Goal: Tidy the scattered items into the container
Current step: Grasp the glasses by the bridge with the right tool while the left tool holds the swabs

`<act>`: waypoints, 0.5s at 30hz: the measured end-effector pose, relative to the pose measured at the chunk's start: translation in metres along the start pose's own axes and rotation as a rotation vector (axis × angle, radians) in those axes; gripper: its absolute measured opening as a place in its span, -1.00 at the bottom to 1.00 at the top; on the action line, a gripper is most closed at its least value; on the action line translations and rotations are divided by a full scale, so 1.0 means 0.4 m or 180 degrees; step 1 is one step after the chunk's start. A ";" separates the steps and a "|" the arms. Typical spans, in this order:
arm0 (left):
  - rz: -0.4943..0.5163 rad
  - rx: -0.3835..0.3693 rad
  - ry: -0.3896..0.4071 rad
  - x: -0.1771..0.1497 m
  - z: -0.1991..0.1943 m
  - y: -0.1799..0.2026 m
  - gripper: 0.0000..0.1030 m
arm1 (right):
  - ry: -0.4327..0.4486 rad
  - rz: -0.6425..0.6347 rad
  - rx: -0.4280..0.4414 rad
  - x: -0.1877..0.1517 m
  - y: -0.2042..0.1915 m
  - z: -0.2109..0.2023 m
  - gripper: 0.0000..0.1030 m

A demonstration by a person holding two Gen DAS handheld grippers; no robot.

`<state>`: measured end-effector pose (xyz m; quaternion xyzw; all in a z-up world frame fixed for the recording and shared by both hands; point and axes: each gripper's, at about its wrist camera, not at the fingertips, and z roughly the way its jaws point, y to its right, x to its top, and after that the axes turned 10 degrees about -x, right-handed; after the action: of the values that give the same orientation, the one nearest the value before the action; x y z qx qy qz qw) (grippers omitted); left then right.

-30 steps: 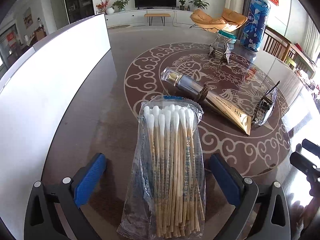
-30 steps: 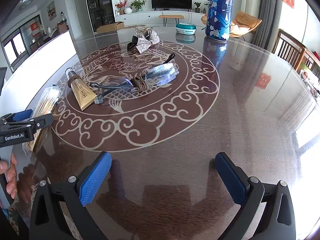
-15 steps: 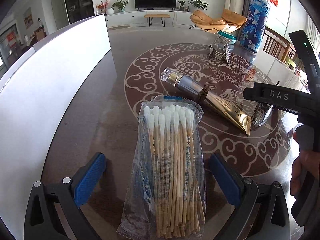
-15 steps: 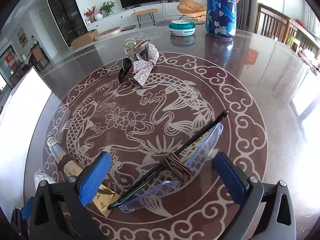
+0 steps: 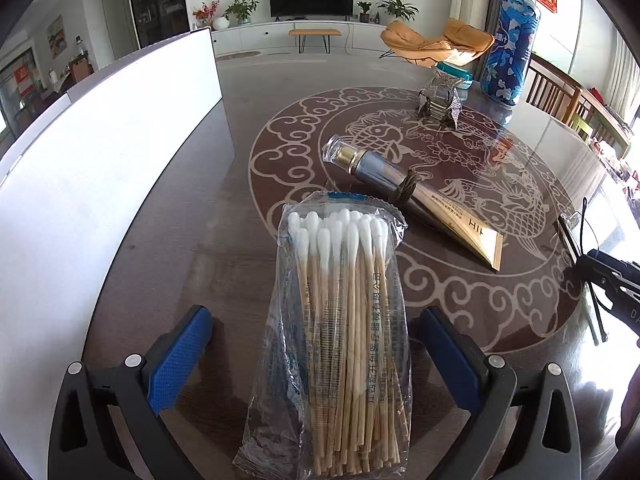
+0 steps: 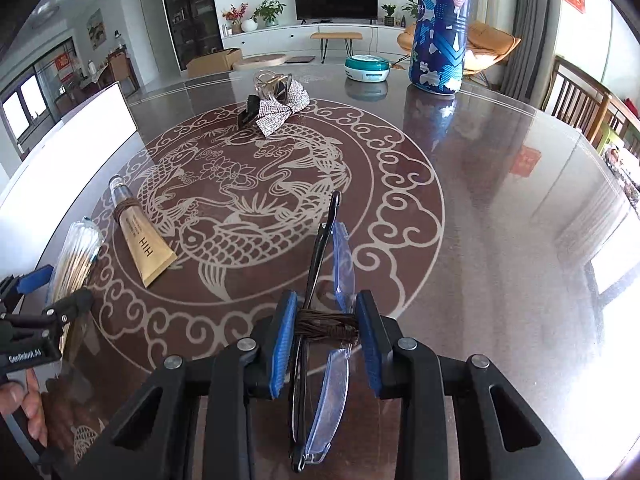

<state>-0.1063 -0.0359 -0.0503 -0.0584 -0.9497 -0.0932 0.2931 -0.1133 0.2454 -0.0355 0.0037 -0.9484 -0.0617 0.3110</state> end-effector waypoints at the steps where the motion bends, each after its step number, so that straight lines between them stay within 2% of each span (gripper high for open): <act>1: 0.0001 0.0000 0.0000 0.000 0.000 0.000 1.00 | 0.0018 -0.0036 -0.0008 -0.017 0.008 -0.011 -0.38; 3: 0.0001 0.0000 0.0000 0.000 0.000 0.000 1.00 | 0.0065 -0.0077 -0.0051 -0.044 0.022 -0.028 -0.36; 5: 0.0002 0.0000 -0.0001 0.000 0.000 0.000 1.00 | 0.0110 -0.0090 -0.0071 -0.061 0.030 -0.037 -0.26; 7: 0.0001 0.0000 0.0000 -0.001 0.001 0.000 1.00 | 0.0139 -0.0075 -0.0107 -0.070 0.033 -0.039 0.15; 9: 0.0001 -0.0001 0.0000 0.000 0.001 0.000 1.00 | 0.0125 -0.0067 -0.0093 -0.074 0.035 -0.040 0.32; 11: 0.0001 -0.0002 0.0001 -0.001 0.001 0.000 1.00 | 0.0118 -0.0080 -0.0061 -0.075 0.033 -0.042 0.33; 13: 0.0002 -0.0001 0.0001 -0.001 0.001 0.000 1.00 | 0.0105 -0.0094 -0.0052 -0.074 0.032 -0.040 0.47; 15: 0.0001 -0.0001 0.0001 -0.001 0.001 0.000 1.00 | 0.0093 -0.0083 -0.0056 -0.075 0.034 -0.036 0.52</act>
<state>-0.1062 -0.0358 -0.0509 -0.0586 -0.9497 -0.0933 0.2932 -0.0802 0.2585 -0.0399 0.0141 -0.9431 -0.0739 0.3240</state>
